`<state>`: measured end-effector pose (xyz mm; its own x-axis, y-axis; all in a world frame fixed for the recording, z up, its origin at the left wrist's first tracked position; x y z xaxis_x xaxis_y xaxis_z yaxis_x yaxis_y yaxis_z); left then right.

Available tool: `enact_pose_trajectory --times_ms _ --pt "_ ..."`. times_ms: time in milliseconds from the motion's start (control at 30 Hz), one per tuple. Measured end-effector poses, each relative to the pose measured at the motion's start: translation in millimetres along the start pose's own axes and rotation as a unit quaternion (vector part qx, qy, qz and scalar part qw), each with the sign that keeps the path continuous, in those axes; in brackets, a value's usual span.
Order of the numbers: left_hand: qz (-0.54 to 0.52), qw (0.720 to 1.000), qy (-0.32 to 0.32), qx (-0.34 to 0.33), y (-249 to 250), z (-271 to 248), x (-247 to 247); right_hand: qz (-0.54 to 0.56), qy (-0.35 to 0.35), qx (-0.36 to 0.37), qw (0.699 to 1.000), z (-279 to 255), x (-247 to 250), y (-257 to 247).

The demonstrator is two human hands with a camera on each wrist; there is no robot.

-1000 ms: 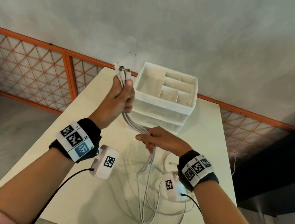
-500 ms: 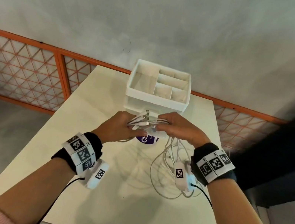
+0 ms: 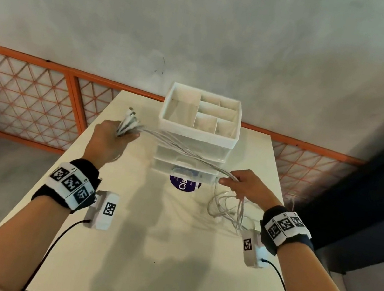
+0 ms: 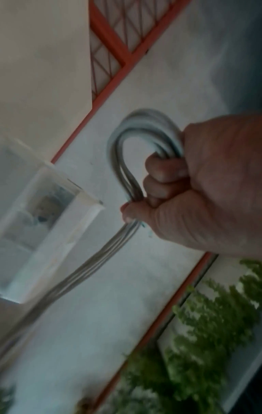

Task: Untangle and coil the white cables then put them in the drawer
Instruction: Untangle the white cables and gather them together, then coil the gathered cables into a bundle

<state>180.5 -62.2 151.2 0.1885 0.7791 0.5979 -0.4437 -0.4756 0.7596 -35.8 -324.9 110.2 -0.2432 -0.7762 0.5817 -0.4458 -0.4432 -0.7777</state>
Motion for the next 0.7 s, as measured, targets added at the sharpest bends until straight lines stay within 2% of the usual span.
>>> enact_pose_trajectory --times_ms 133,200,333,433,467,533,600,633,700 --pt "0.1 0.989 -0.071 0.086 -31 -11 -20 0.01 0.008 0.021 1.0 -3 7 -16" --pt "0.126 0.981 -0.105 0.101 -41 -21 -31 0.005 0.022 0.022 0.999 -2 12 -22" --pt "0.07 0.977 -0.169 0.112 -48 -30 -47 -0.061 0.043 0.0 0.997 1 20 -23" --pt "-0.07 0.981 -0.164 0.08 -14 -33 -51 -0.123 0.0 -0.001 0.992 1 3 -34" --pt "-0.119 0.975 -0.178 0.057 6 -37 -54 -0.13 -0.023 0.011 0.991 0 -7 -43" --pt "-0.188 0.949 -0.252 0.005 45 -47 -66 -0.107 -0.062 0.04 0.992 1 -27 -66" --pt "-0.209 0.925 -0.316 -0.03 73 -59 -80 -0.058 -0.084 0.073 0.992 1 -37 -90" --pt "-0.197 0.925 -0.323 -0.04 80 -62 -85 -0.038 -0.089 0.088 0.991 0 -37 -100" --pt "-0.172 0.938 -0.298 -0.046 83 -60 -89 0.007 -0.099 0.098 0.99 -4 -33 -111"
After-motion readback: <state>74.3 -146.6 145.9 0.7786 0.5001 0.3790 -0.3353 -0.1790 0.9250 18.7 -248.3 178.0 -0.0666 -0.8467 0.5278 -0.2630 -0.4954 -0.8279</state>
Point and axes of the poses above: each hand's wrist, its own z-axis towards the middle knuckle, its own x-axis out of the back of the hand, y = z × x, the point moved 7 cm from there along z, towards the middle knuckle, and after that the axes turned 3 degrees about z, right-handed, at the moved point
